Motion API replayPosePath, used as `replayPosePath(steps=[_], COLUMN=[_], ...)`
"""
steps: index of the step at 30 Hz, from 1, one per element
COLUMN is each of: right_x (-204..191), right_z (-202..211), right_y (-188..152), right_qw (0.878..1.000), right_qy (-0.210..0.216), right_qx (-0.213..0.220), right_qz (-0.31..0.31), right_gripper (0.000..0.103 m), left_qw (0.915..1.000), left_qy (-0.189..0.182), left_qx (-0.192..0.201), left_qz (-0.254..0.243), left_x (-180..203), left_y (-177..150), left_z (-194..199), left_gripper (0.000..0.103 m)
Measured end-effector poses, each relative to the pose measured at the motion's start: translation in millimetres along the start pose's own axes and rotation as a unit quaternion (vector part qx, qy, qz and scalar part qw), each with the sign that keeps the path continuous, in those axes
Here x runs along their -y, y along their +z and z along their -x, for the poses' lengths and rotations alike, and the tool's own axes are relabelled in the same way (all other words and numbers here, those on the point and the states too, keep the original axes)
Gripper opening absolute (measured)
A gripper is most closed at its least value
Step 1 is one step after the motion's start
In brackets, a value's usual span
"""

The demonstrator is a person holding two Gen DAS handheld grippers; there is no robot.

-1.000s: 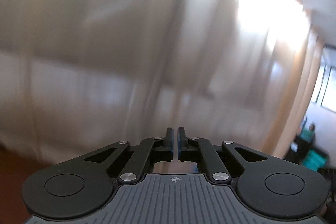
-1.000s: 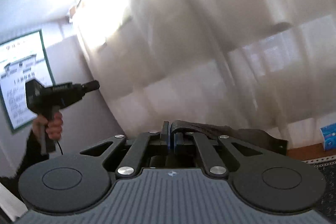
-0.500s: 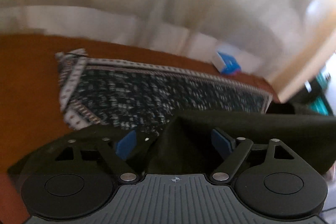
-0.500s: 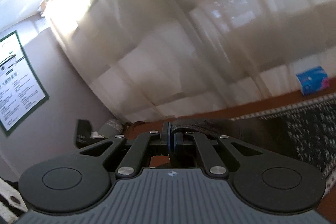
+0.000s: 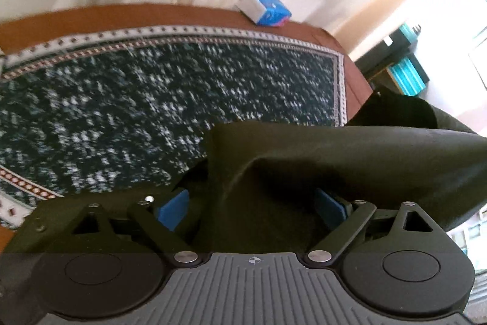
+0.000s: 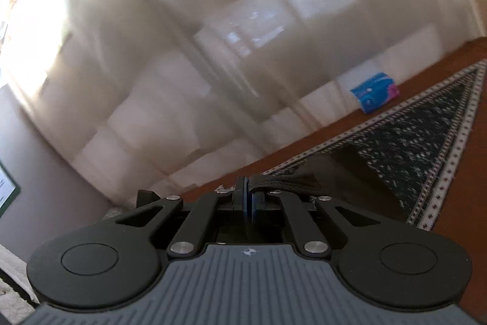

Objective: Fold clothes

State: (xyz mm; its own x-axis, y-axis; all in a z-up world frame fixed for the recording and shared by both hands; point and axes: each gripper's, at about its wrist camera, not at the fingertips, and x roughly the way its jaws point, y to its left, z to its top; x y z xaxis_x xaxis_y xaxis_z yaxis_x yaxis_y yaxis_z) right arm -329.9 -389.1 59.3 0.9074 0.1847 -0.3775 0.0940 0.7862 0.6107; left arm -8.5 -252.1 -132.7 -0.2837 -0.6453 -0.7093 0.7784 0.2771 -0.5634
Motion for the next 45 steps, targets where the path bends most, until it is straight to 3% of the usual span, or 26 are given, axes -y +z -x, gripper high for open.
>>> replayPosePath(steps=[2,3,4,6,9,13,17,21,23,28,33,37,42,45], right_x=[1.7,2.6,3.6,4.4,6.0,7.7,6.2,3.2,1.5,0.2,3.4,6.6,13.6,21.7], right_z=[1.5,2.4,3.6,4.1,6.5,16.9,35.7,61.5,75.1,101.3,118.6,112.8,68.8,25.6], right_y=[-2.9,-3.8,-4.2,-2.8,3.1,19.5,43.4,67.6,78.9,103.0,121.5,134.9,144.8,150.3], right_qw=[1.000,1.000,1.000,1.000,1.000,0.999,0.995,0.988,0.983,0.972,0.966,0.967,0.973,0.979], right_qy=[-0.009,-0.012,-0.014,-0.014,-0.003,0.032,0.084,0.134,0.156,0.191,0.201,0.197,0.185,0.170], right_qx=[0.004,0.005,0.006,0.007,0.015,0.031,0.047,0.062,0.069,0.082,0.094,0.086,0.053,0.026], right_qz=[-0.007,-0.009,-0.010,-0.009,-0.007,0.001,0.022,0.055,0.072,0.113,0.135,0.137,0.127,0.112], right_gripper=[0.003,0.003,0.003,0.003,0.003,0.003,0.003,0.003,0.003,0.003,0.003,0.003,0.003,0.003], left_qw=[0.9995,0.9990,0.9978,0.9976,0.9976,0.9875,0.9668,0.9440,0.9341,0.9192,0.9160,0.9251,0.9370,0.9370], left_qy=[-0.022,-0.034,-0.049,-0.045,-0.019,-0.003,0.025,0.057,0.069,0.071,0.077,0.074,0.069,0.080], left_qx=[0.000,0.000,0.000,0.023,0.066,0.157,0.250,0.317,0.341,0.378,0.385,0.367,0.342,0.340], left_qz=[0.020,0.031,0.046,0.047,0.005,-0.019,-0.045,-0.071,-0.082,-0.084,-0.084,-0.062,-0.013,0.004], left_x=[-4.6,-7.0,-9.5,1.5,34.1,77.3,131.9,192.2,217.1,263.0,292.2,287.0,239.1,205.5], left_y=[0.1,0.3,1.8,1.2,1.6,2.1,-8.3,-27.1,-34.9,-54.7,-64.3,-62.7,-33.5,-8.9], left_z=[-11.8,-17.6,-20.7,-16.2,10.1,76.2,147.0,193.8,206.0,225.3,225.7,212.1,176.3,150.5], left_gripper=[0.073,0.026,0.005,0.000,0.000,0.000,0.000,0.000,0.000,0.000,0.000,0.000,0.000,0.000])
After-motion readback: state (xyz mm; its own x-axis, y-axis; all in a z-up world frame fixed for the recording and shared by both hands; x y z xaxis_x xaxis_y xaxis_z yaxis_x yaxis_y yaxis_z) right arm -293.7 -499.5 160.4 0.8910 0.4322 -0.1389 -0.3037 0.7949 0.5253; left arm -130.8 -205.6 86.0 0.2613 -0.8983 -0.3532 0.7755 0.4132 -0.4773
